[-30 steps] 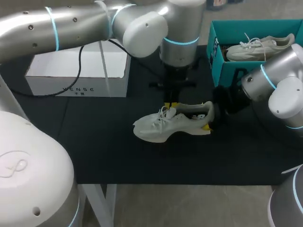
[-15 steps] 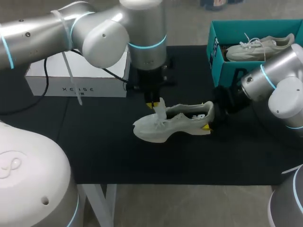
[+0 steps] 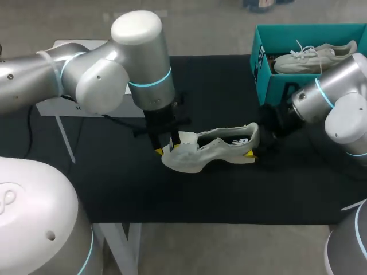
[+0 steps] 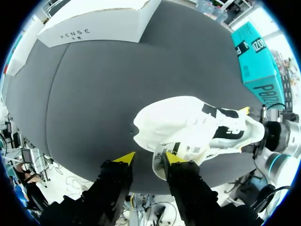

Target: Take the shoe out of the shoebox, open the shoe tongue, remove and reinsert the insole, then place the shoe into the shoebox

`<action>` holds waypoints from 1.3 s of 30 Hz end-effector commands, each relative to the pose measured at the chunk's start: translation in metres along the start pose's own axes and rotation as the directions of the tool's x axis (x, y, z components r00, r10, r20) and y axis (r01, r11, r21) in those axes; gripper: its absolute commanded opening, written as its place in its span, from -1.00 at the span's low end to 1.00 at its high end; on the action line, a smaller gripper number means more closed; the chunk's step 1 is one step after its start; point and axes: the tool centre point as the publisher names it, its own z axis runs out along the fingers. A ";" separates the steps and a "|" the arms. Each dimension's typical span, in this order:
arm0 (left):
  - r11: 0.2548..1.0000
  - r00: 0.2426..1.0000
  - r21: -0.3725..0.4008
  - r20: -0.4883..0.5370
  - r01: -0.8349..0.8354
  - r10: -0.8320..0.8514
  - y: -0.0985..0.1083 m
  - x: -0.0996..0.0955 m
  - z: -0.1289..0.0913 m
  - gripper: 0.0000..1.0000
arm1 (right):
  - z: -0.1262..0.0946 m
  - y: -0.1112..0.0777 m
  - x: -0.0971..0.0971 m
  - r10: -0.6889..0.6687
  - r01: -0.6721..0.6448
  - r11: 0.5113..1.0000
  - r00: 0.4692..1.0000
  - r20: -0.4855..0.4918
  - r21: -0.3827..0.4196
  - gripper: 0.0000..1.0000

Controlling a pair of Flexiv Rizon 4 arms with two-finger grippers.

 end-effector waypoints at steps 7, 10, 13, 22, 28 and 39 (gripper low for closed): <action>0.848 0.835 -0.019 -0.185 -0.530 0.517 -0.005 0.047 -0.039 1.00 | 0.001 0.000 -0.001 0.000 0.000 1.000 1.000 0.000 0.003 -1.00; 0.398 0.417 -0.123 -0.260 -0.909 0.871 0.016 0.089 -0.057 1.00 | 0.001 0.000 -0.001 0.000 0.000 1.000 1.000 0.000 0.003 -1.00; 0.012 0.041 -0.154 -0.185 -0.988 0.982 0.037 0.099 -0.064 1.00 | 0.001 0.000 -0.001 0.000 0.000 1.000 1.000 0.000 0.003 -1.00; 0.012 0.041 -0.154 -0.185 -0.988 0.982 0.037 0.099 -0.064 1.00 | 0.001 0.000 -0.001 0.000 0.000 1.000 1.000 0.000 0.003 -1.00; -0.213 -0.181 -0.181 -0.175 -0.960 0.968 0.040 0.118 -0.070 1.00 | 0.001 0.000 -0.001 0.000 0.000 1.000 1.000 0.000 0.003 -1.00; -0.643 -0.611 -0.286 -0.203 -0.711 0.765 0.024 0.141 -0.103 -0.44 | 0.001 0.000 -0.001 0.000 0.000 1.000 1.000 0.000 0.003 -1.00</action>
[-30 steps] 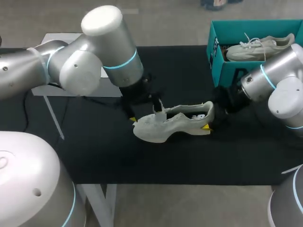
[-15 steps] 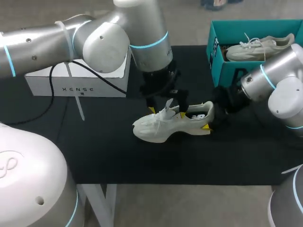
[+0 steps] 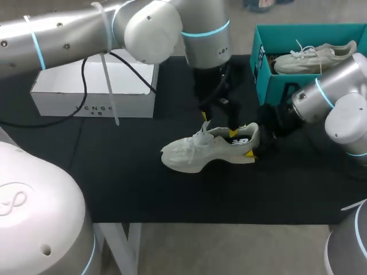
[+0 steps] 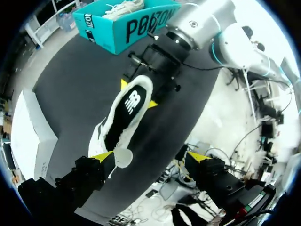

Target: Take the shoe out of the shoebox, open the shoe tongue, remove and reinsert the insole, then place the shoe into the shoebox

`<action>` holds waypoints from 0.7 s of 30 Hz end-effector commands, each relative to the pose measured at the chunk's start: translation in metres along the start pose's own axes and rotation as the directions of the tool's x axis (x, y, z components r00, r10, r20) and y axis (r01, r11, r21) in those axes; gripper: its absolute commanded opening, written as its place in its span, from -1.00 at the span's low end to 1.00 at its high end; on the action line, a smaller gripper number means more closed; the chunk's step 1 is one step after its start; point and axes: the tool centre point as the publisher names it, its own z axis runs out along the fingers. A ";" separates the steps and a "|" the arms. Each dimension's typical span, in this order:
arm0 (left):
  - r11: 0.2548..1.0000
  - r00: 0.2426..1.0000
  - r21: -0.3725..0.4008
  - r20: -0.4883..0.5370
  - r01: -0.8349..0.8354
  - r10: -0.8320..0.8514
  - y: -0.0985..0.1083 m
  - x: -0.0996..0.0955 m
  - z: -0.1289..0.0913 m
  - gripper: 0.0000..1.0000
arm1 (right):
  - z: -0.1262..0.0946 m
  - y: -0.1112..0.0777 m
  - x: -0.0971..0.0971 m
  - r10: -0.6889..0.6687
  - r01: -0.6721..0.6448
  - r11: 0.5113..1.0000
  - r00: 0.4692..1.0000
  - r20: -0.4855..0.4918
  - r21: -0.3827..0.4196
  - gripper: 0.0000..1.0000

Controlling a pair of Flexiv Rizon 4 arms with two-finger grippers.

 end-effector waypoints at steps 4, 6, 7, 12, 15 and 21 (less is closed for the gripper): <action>0.297 0.371 -0.366 -0.149 -0.882 0.917 -0.012 -0.006 -0.018 -1.00 | 0.001 0.000 -0.001 -0.001 0.001 1.000 1.000 0.000 0.003 -1.00; 0.243 0.321 -0.343 -0.192 -0.907 0.927 -0.012 -0.002 -0.018 -1.00 | 0.001 0.000 -0.001 -0.001 0.001 1.000 1.000 0.000 0.003 -1.00; 0.212 0.291 -0.313 -0.231 -0.926 0.928 -0.012 -0.001 -0.019 -1.00 | 0.001 0.000 -0.001 -0.001 0.001 1.000 1.000 0.000 0.003 -1.00; 0.215 0.286 -0.274 -0.255 -0.938 0.924 -0.012 0.001 -0.019 -1.00 | 0.001 0.000 -0.001 -0.001 0.001 1.000 1.000 0.000 0.003 -1.00; 0.215 0.286 -0.274 -0.255 -0.938 0.924 -0.012 0.001 -0.019 -1.00 | 0.001 0.000 -0.001 -0.001 0.001 1.000 1.000 0.000 0.003 -1.00; 0.215 0.286 -0.274 -0.255 -0.938 0.924 -0.012 0.001 -0.019 -1.00 | 0.001 0.000 -0.001 -0.001 0.001 1.000 1.000 0.000 0.003 -1.00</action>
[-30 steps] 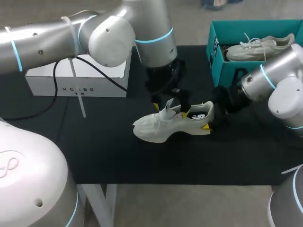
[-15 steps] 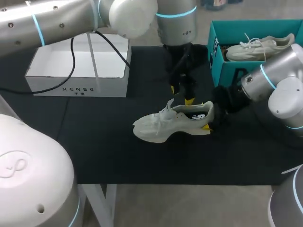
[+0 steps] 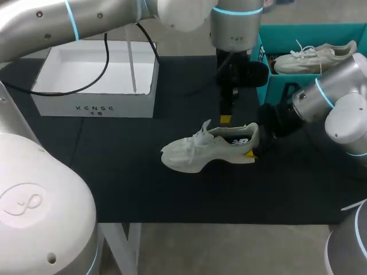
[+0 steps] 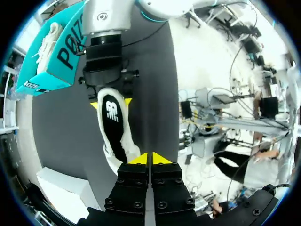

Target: Take the shoe out of the shoebox, open the shoe tongue, remove and reinsert the insole, then place the shoe into the shoebox

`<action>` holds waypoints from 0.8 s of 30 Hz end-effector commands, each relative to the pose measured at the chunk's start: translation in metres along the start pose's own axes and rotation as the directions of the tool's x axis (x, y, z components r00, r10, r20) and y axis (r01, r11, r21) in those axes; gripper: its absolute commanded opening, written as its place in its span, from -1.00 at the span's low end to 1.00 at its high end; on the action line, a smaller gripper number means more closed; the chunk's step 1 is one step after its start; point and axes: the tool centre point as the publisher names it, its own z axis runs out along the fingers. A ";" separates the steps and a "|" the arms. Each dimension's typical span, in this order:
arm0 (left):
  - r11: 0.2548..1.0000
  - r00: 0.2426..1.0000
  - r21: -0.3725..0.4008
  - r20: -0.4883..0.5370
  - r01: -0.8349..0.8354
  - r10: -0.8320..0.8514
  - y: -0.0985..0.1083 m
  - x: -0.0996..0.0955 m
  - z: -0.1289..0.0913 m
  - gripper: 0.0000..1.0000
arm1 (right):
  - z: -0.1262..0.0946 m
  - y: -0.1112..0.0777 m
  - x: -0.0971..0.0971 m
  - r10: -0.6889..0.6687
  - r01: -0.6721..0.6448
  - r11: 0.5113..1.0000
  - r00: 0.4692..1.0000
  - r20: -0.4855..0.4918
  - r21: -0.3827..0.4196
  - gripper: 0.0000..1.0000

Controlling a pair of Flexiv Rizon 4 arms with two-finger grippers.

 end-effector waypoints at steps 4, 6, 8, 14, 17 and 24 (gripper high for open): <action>0.801 0.816 -0.161 -0.069 -0.577 0.574 -0.004 -0.003 -0.002 -1.00 | 0.001 0.000 -0.001 -0.001 0.001 1.000 1.000 0.000 0.003 -1.00; 0.819 0.830 -0.137 -0.051 -0.557 0.556 -0.002 -0.011 0.002 -1.00 | 0.001 0.000 -0.001 -0.001 0.001 1.000 1.000 0.000 0.003 -1.00; 0.840 0.849 -0.131 -0.024 -0.526 0.528 0.001 -0.019 0.005 -1.00 | 0.001 0.000 -0.001 -0.001 0.001 1.000 1.000 0.000 0.003 -1.00; 0.892 0.891 -0.057 0.043 -0.449 0.451 0.007 -0.031 0.004 -1.00 | 0.001 0.000 -0.001 -0.001 0.001 1.000 1.000 0.000 0.003 -1.00; 0.917 0.916 -0.035 0.052 -0.397 0.399 0.010 -0.035 0.003 -1.00 | 0.001 0.000 -0.001 -0.001 0.001 1.000 1.000 0.000 0.003 -1.00; 0.949 0.950 -0.032 0.013 -0.313 0.313 0.010 -0.037 0.005 -1.00 | 0.001 0.000 -0.001 -0.001 0.001 1.000 1.000 0.000 0.003 -1.00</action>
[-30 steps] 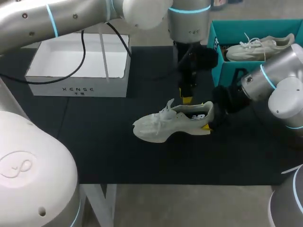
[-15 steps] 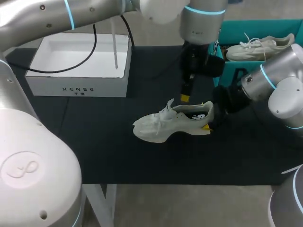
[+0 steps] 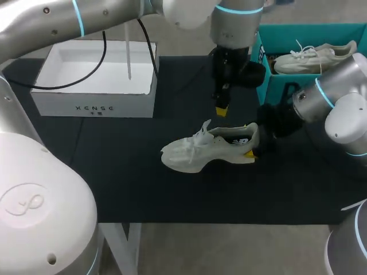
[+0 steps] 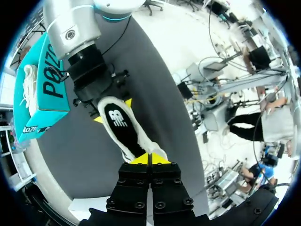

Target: Take the shoe out of the shoebox, open the shoe tongue, remove and reinsert the insole, then place the shoe into the shoebox

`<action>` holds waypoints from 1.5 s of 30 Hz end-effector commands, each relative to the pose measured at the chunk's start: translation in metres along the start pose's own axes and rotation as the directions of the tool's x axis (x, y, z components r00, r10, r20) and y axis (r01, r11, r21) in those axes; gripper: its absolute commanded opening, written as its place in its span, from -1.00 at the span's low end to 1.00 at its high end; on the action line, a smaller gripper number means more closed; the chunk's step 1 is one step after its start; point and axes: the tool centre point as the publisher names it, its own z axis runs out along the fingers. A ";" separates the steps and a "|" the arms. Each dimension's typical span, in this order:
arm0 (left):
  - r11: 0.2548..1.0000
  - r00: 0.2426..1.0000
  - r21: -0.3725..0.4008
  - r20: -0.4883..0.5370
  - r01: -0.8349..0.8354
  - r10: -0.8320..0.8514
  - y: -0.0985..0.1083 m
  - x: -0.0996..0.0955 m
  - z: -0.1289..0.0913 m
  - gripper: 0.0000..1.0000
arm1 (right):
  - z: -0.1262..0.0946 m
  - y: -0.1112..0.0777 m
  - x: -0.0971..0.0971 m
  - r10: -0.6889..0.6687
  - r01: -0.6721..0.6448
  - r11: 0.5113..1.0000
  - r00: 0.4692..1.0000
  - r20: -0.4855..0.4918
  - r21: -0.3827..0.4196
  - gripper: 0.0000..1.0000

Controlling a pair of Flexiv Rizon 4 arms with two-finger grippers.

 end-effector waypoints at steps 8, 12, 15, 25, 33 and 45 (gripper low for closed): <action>1.000 1.000 0.001 -0.015 0.016 -0.016 0.001 0.000 0.002 -1.00 | 0.001 0.000 -0.001 -0.001 0.001 1.000 1.000 0.000 0.003 -1.00; 1.000 1.000 0.001 -0.015 0.016 -0.016 0.001 0.000 0.002 -1.00 | 0.001 0.000 -0.001 -0.001 0.001 1.000 1.000 0.000 0.003 -1.00; 0.981 0.968 0.031 0.155 0.193 -0.195 0.004 -0.015 0.000 -1.00 | 0.001 0.000 -0.001 -0.001 0.001 1.000 1.000 0.000 0.003 -1.00; 0.913 0.870 0.181 0.283 0.365 -0.404 -0.007 -0.040 0.009 -1.00 | 0.001 0.000 -0.001 -0.001 0.001 1.000 1.000 0.000 0.003 -1.00; 0.907 0.878 0.234 0.256 0.351 -0.405 -0.020 -0.039 0.046 -1.00 | 0.001 0.000 -0.001 -0.001 0.001 1.000 1.000 0.000 0.003 -1.00; 0.938 0.916 0.197 0.231 0.285 -0.327 -0.039 -0.048 0.084 -1.00 | 0.001 0.000 -0.001 -0.001 0.001 1.000 1.000 0.000 0.003 -1.00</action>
